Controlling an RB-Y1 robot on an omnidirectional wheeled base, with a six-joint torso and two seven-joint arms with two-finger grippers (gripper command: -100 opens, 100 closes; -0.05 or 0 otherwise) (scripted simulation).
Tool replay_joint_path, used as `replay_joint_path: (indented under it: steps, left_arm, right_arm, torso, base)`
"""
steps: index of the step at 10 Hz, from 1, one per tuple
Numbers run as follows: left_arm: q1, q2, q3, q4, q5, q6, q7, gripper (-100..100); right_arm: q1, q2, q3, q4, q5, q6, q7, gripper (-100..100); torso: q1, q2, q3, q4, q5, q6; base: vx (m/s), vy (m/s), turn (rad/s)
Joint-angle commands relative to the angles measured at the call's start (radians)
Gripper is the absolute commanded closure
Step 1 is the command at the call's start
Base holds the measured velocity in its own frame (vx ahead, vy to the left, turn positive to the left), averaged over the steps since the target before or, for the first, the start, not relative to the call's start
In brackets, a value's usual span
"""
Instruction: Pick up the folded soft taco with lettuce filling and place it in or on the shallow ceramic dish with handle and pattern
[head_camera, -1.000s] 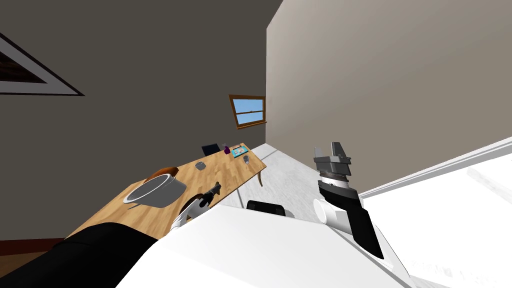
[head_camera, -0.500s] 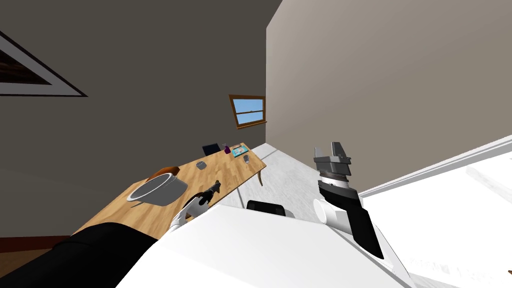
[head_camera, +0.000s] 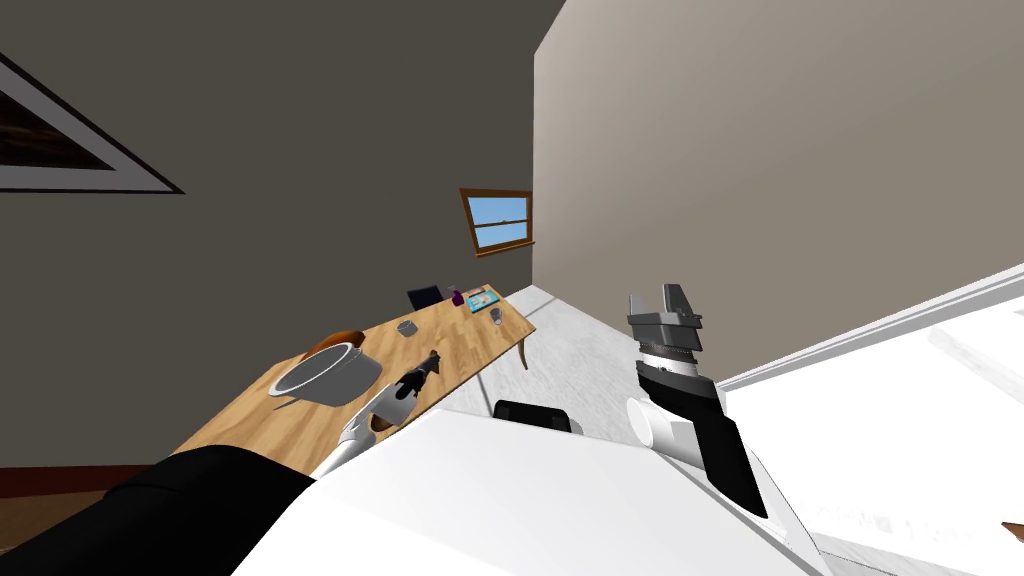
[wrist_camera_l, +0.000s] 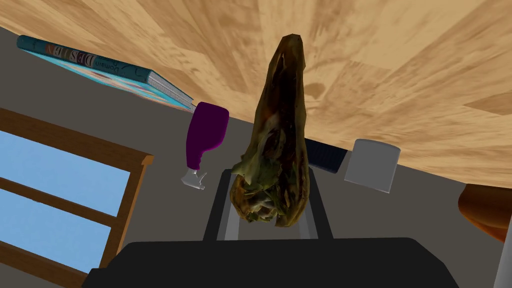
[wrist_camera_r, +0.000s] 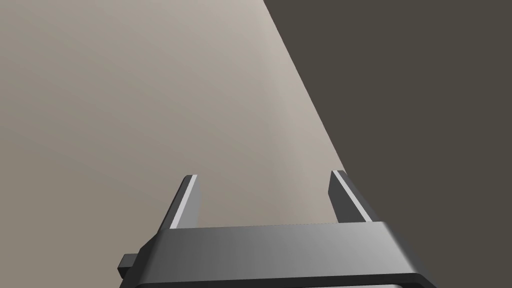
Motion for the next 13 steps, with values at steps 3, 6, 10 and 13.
replay_joint_path:
  steps: [3,6,10,13]
  left_arm:
    - [0.012,0.022,0.033,-0.086,0.029,0.030,0.023,100]
    - [0.017,0.039,0.052,-0.136,0.048,0.047,0.038,100]
    - [0.028,0.061,0.078,-0.205,0.074,0.071,0.057,100]
    - [0.046,0.081,0.096,-0.263,0.097,0.091,0.073,100]
  right_arm:
    - [0.000,0.000,0.000,0.000,0.000,0.000,0.000,0]
    - [0.000,0.000,0.000,0.000,0.000,0.000,0.000,0]
    - [0.000,0.000,0.000,0.000,0.000,0.000,0.000,0]
    - [0.000,0.000,0.000,0.000,0.000,0.000,0.000,0]
  torso:
    - [0.000,0.001,0.001,0.001,-0.001,0.000]
    - [0.000,0.002,0.002,0.002,-0.001,0.000]
    - [-0.002,0.001,0.001,0.001,-0.001,0.000]
    - [-0.001,0.001,0.001,0.001,-0.001,0.001]
  base:
    - [-0.041,0.044,0.001]
    - [-0.044,0.046,-0.003]
    - [-0.025,0.025,-0.007]
    - [-0.033,0.039,-0.015]
